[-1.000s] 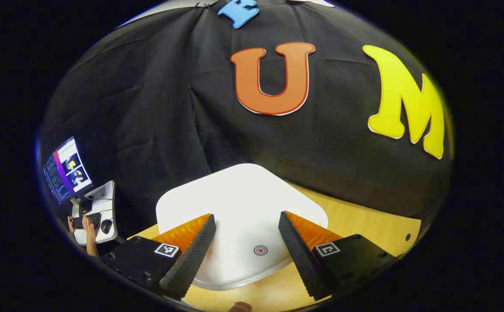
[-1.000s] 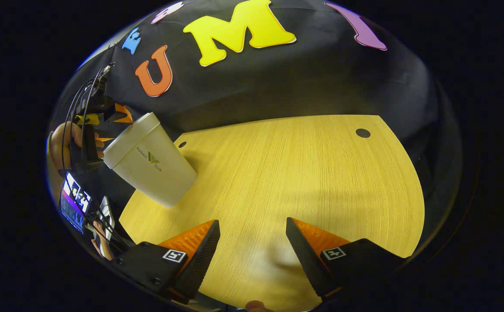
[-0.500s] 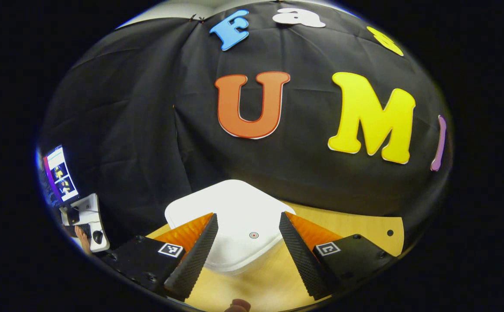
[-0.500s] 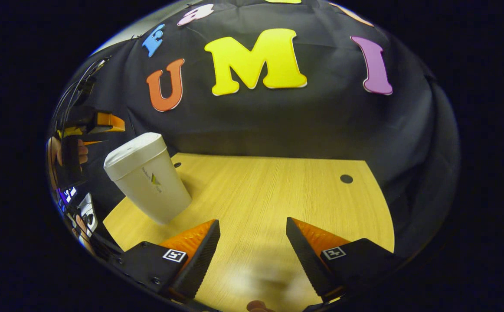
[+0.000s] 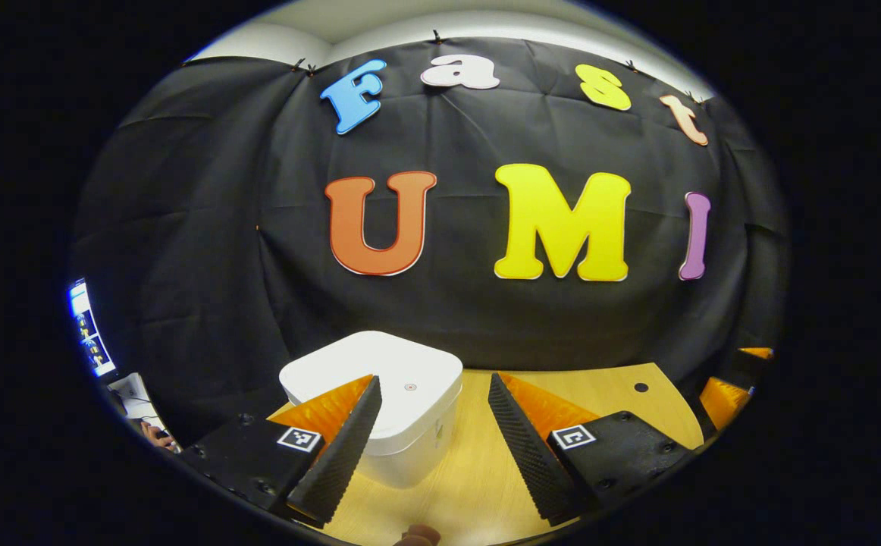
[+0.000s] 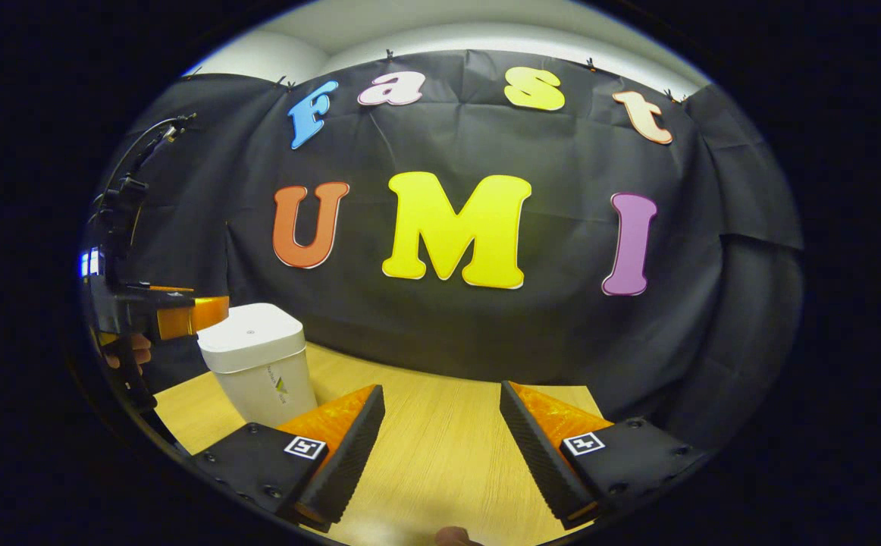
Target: Press the lid of the desktop garbage bin to open it, pick up the crumpled paper on the desktop and throw it into the bin, then pick up the pop can on the desktop and drop it into the bin, and finally close the garbage bin lid.
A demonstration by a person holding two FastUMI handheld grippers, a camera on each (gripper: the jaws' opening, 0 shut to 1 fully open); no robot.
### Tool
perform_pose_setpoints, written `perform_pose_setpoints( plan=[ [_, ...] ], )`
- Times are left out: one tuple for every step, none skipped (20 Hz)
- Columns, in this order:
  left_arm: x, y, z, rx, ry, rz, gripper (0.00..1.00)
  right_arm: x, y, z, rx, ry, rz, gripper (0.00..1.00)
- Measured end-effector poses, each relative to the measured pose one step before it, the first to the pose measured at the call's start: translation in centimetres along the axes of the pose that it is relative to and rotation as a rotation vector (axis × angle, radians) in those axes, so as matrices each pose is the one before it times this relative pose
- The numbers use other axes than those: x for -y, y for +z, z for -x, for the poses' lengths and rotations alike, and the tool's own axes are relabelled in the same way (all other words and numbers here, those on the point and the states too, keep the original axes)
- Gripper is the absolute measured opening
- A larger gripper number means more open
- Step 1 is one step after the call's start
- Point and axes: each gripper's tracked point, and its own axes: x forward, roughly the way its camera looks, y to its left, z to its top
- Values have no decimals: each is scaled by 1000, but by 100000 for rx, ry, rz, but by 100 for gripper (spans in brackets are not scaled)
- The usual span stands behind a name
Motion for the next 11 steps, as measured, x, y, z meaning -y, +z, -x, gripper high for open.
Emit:
perform_pose_setpoints(
  plan=[
    [440, -558, 597, -113, -1670, 854, 95, -173, 360, 397, 1137, -1685, -310, 97],
    [725, -589, 609, -540, -2086, 745, 94, 265, 249, 461, 1535, -2570, -422, 97],
    [770, -623, 769, 96, -2659, 539, 94, 64, 419, 391, 2161, -2153, -919, 94],
    [716, -405, 522, 540, -2663, -911, 95, 115, 342, 415, 1973, -2009, -352, 94],
    [411, -522, 264, -521, -1328, -2650, 95, -243, 170, 615, 1399, -432, 2, 94],
    [207, -433, 196, -757, -1125, -2656, 95, -318, 66, 433, 906, -9, 717, 94],
    [-23, -50, 237, 331, -699, -856, 95, -81, -206, 259, -185, -745, 1087, 94],
    [223, 80, 254, 646, -1365, -191, 95, -248, -343, 352, -927, 25, -10, 95],
    [195, 221, 175, 1213, -756, -298, 94, -575, -281, 127, -590, 496, -776, 94],
    [115, 383, 95, 1363, -579, -240, 94, -177, -12, 166, 114, -187, -196, 94],
    [-23, 282, 39, 1061, 168, -226, 95, 33, -177, -17, -424, -739, -309, 95]
  ],
)
